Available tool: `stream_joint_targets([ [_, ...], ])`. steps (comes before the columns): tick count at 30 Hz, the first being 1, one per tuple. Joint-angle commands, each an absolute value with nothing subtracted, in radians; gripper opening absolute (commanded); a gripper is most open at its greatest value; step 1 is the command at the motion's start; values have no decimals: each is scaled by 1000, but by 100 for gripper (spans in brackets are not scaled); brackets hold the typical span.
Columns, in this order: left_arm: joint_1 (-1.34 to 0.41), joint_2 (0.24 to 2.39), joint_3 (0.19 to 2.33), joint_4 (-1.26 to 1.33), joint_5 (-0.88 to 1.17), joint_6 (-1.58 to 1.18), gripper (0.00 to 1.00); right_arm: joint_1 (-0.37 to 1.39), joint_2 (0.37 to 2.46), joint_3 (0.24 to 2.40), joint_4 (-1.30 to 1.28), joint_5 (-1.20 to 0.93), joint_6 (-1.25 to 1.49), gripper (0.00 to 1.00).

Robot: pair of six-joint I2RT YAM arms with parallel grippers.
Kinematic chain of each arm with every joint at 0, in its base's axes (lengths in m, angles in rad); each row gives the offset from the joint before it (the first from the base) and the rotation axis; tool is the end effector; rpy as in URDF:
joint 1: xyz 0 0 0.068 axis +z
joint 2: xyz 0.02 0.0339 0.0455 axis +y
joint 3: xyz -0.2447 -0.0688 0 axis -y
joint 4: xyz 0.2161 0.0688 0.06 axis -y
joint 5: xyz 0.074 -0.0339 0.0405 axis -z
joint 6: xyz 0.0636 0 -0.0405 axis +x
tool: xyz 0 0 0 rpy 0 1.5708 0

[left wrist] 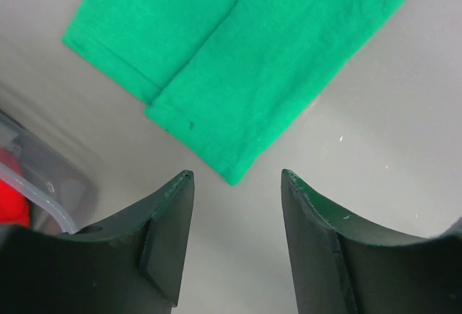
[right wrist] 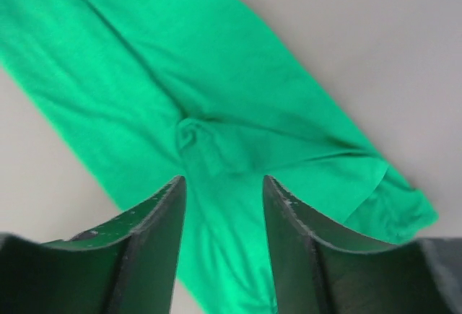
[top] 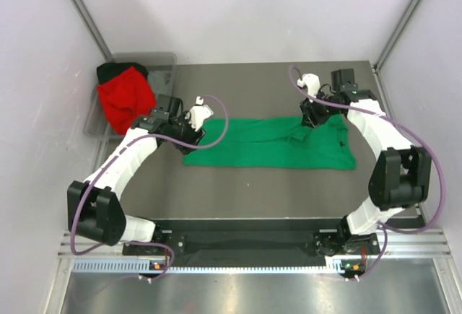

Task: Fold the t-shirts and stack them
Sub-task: Fold the tshirt

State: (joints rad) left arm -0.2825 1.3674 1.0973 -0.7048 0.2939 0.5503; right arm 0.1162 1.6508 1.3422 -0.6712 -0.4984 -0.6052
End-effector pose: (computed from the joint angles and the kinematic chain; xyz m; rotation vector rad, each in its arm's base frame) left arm 0.2547 -0.0931 0.2417 1.1160 2.2423 -0.2645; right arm 0.3302 0.0692 0.2411 -1.0311 2.2015 0.4199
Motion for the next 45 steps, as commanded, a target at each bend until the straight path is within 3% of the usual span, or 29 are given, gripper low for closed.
stream_joint_targets([
  [1,-287,1380,1127,-784,299,595,56,140,1597,1286,-698,-505,-604,46],
  [5,-288,1391,1109,-750,319,522,52,159,1695,1261,-756,-489,-630,32],
  [10,-293,1376,1069,-719,345,480,51,187,1749,1229,-721,-442,-630,29],
  [29,-295,1359,996,-666,341,416,50,187,1928,1302,-615,-405,-601,29],
  [41,-293,1355,982,-670,324,411,50,210,2037,1707,-724,-432,-588,32],
  [45,-296,1342,985,-678,275,440,52,248,1996,1685,-735,-419,-574,32],
])
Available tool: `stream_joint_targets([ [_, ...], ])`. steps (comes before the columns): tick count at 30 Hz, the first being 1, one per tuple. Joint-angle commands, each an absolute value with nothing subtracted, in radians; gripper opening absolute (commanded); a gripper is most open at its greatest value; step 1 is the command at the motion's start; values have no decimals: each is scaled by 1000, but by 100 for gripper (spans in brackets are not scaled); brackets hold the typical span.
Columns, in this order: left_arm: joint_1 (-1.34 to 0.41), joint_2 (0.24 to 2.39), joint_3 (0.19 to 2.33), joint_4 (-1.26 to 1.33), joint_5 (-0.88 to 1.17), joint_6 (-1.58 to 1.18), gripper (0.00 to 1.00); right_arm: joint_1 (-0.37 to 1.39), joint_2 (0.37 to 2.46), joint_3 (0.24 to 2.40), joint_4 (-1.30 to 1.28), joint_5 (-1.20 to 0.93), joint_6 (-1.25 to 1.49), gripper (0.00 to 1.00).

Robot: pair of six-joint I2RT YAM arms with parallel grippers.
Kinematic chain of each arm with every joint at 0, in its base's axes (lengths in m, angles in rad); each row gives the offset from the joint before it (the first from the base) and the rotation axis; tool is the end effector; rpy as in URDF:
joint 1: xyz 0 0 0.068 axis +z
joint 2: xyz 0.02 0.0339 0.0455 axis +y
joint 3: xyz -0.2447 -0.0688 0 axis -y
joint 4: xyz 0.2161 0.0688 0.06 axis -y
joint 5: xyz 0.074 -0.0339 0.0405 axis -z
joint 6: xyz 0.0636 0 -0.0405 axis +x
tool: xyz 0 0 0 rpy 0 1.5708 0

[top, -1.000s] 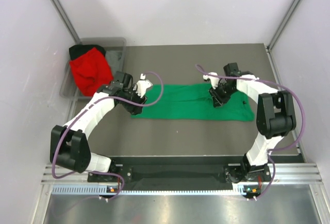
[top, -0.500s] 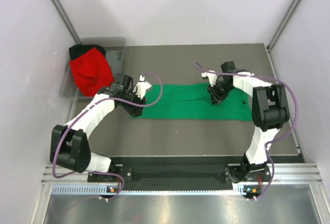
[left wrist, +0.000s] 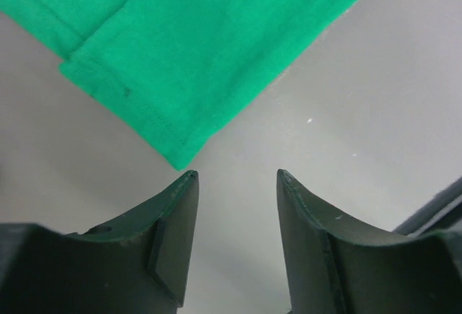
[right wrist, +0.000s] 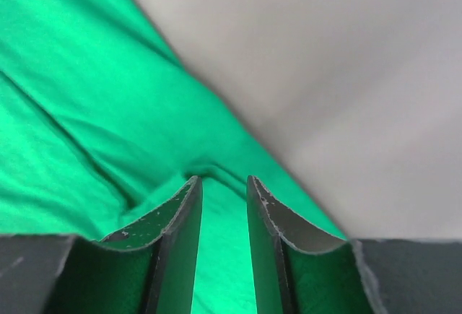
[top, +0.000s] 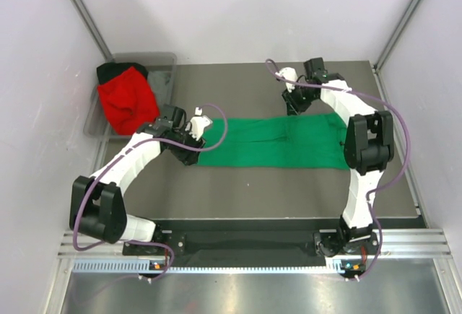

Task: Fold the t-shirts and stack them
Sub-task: Fold the tshirt

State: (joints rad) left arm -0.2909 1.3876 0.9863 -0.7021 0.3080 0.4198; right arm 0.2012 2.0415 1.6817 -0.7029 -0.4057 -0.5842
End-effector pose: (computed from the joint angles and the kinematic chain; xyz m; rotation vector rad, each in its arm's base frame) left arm 0.2421 -0.0926 0.2048 1.0076 2.4353 -0.3676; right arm 0.4053 0.1083 0.1960 -1.0989 2.2979 0.3879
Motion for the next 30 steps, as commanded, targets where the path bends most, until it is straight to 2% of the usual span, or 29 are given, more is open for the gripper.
stream_joint_targets([
  [1,-296,1338,988,-680,265,481,54,252,1968,1657,-732,-408,-574,32],
  [3,-301,1330,996,-701,238,541,60,250,1855,1562,-721,-402,-575,34],
  [8,-322,1396,1037,-745,123,744,62,247,1555,1327,-725,-391,-581,42],
  [10,-324,1422,1054,-752,97,794,63,247,1493,1280,-767,-382,-587,43],
  [17,-330,1540,1085,-753,150,808,64,239,1215,1040,-767,-385,-538,48],
  [26,-339,1654,1043,-683,193,765,63,114,1104,940,-703,-362,-480,51],
  [30,-339,1680,1025,-635,184,750,61,-41,1138,946,-649,-389,-427,51],
])
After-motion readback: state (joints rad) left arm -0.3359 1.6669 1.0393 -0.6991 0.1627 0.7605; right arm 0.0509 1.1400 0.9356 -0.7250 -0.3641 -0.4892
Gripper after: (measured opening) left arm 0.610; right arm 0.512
